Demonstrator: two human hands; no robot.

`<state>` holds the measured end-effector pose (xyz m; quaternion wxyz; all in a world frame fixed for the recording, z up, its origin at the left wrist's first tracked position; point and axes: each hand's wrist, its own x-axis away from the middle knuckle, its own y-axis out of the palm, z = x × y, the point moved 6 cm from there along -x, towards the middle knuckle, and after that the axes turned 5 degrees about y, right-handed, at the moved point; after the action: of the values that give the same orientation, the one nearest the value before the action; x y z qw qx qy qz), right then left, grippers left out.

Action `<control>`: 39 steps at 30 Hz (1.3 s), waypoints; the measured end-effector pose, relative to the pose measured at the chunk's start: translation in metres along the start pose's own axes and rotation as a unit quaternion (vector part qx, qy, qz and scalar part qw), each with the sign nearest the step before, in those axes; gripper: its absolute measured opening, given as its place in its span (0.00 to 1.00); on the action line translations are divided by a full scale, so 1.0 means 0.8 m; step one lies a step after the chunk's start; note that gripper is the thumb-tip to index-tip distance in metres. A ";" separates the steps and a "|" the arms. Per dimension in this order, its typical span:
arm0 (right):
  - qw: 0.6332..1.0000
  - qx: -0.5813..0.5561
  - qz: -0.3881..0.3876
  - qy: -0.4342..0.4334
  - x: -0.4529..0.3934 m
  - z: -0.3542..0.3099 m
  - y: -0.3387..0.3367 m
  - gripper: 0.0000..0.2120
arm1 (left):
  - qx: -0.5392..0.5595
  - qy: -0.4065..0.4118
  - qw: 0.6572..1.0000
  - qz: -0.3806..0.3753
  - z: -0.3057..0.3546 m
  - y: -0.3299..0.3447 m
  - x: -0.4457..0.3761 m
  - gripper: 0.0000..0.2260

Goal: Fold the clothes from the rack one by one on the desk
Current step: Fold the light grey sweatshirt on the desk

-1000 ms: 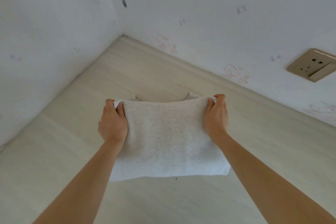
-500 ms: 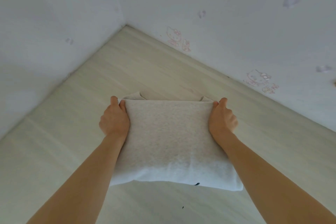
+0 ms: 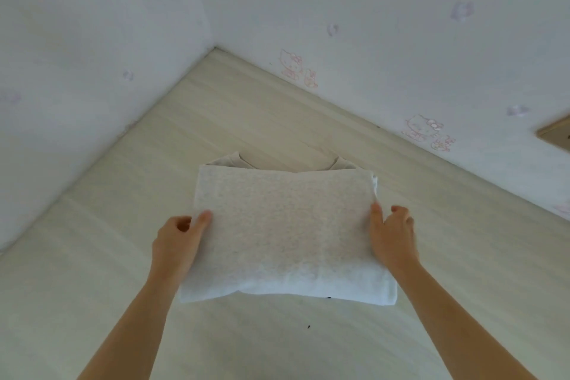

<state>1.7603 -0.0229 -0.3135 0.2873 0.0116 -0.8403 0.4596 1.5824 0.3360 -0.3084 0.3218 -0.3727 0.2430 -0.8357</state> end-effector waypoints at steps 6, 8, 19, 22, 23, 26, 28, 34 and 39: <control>0.997 0.045 -0.045 0.051 0.056 0.040 0.017 0.32 | -0.015 0.063 0.998 0.003 0.008 0.012 0.041 0.15; 0.998 0.058 -0.027 0.029 0.062 0.044 0.020 0.30 | -0.019 0.113 0.993 0.023 0.018 0.015 0.045 0.13; 1.000 0.008 0.006 -0.014 0.071 0.021 0.025 0.17 | -0.079 0.097 0.988 0.086 0.030 0.018 0.028 0.18; 0.999 -0.038 -0.016 -0.009 0.087 0.047 0.022 0.17 | -0.006 0.079 0.995 0.054 0.016 0.010 0.035 0.19; 0.998 -0.058 -0.026 0.001 0.094 0.059 0.020 0.18 | 0.028 0.051 0.998 0.040 0.006 0.007 0.041 0.22; 0.986 -0.148 -0.051 0.051 0.122 0.099 0.013 0.20 | 0.104 -0.025 0.994 0.001 -0.021 -0.002 0.060 0.30; 0.964 -0.232 -0.072 0.106 0.152 0.126 0.008 0.21 | 0.139 -0.055 0.987 -0.067 -0.039 0.001 0.077 0.29; 0.900 -0.367 -0.131 0.193 0.253 0.200 -0.012 0.24 | 0.185 -0.015 0.969 -0.164 -0.070 0.007 0.145 0.22; 0.876 -0.428 -0.085 0.205 0.313 0.269 -0.040 0.23 | 0.176 0.079 0.961 -0.199 -0.069 0.025 0.205 0.19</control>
<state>1.4591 -0.1479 -0.2543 0.4683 -0.1354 -0.8729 0.0213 1.4625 0.2134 -0.2782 0.1893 -0.2838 0.0377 -0.9392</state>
